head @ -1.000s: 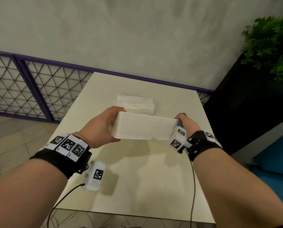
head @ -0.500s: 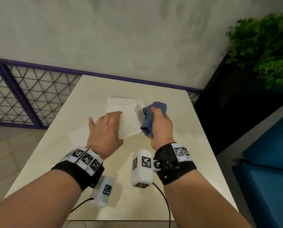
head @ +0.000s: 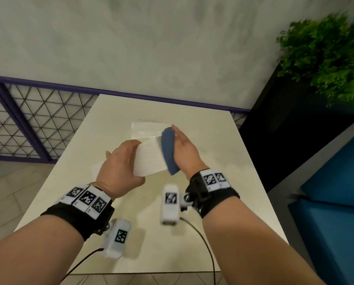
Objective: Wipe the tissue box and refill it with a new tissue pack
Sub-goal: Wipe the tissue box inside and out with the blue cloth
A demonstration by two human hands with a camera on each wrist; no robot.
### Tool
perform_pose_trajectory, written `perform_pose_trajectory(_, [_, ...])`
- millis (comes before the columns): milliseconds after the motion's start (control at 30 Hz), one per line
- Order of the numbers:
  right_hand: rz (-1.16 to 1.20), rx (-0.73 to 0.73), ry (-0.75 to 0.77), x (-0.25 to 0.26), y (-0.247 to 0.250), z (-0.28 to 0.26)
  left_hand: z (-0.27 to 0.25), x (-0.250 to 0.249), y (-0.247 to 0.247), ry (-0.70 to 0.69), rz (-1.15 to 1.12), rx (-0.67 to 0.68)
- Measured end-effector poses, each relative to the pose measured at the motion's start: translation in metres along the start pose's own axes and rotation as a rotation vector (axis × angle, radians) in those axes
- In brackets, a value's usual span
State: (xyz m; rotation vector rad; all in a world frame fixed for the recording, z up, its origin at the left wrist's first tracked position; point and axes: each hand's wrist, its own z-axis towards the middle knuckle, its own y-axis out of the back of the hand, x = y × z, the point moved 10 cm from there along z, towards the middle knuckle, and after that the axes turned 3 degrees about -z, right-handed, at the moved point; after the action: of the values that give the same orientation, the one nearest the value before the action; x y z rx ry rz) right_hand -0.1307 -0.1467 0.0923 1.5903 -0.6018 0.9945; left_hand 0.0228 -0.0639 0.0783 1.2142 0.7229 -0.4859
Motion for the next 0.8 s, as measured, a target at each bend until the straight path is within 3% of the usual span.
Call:
perform_pose_trajectory(67, [0.094, -0.019, -0.150, -0.021, 0.007, 0.008, -0.005, -0.002, -0.003, -0.027, 0.006, 0.029])
perform_pose_trajectory(133, [0.022, -0.039, -0.180, -0.016, 0.001, 0.006, -0.004, 0.000, -0.003, -0.024, -0.003, 0.031])
perform_pose_trajectory(300, [-0.264, 0.008, 0.059, 0.033, -0.034, -0.025, 0.005, 0.003, 0.000, -0.047, -0.019, -0.022])
perform_pose_trajectory(367, [-0.178, 0.005, 0.073, 0.031, -0.027, -0.016, 0.004, 0.005, 0.003, -0.035, -0.004, -0.038])
perform_pose_trajectory(533, [0.045, -0.033, -0.182, -0.011, 0.005, 0.010, -0.002, 0.004, 0.003, -0.069, -0.026, -0.027])
perform_pose_trajectory(700, [-0.265, -0.031, 0.010, 0.032, -0.029, -0.011, 0.006, 0.010, -0.001, -0.081, -0.035, -0.073])
perform_pose_trajectory(800, [-0.229, -0.043, 0.080, 0.034, -0.029, -0.014, 0.003, 0.012, 0.004, -0.078, -0.068, -0.125])
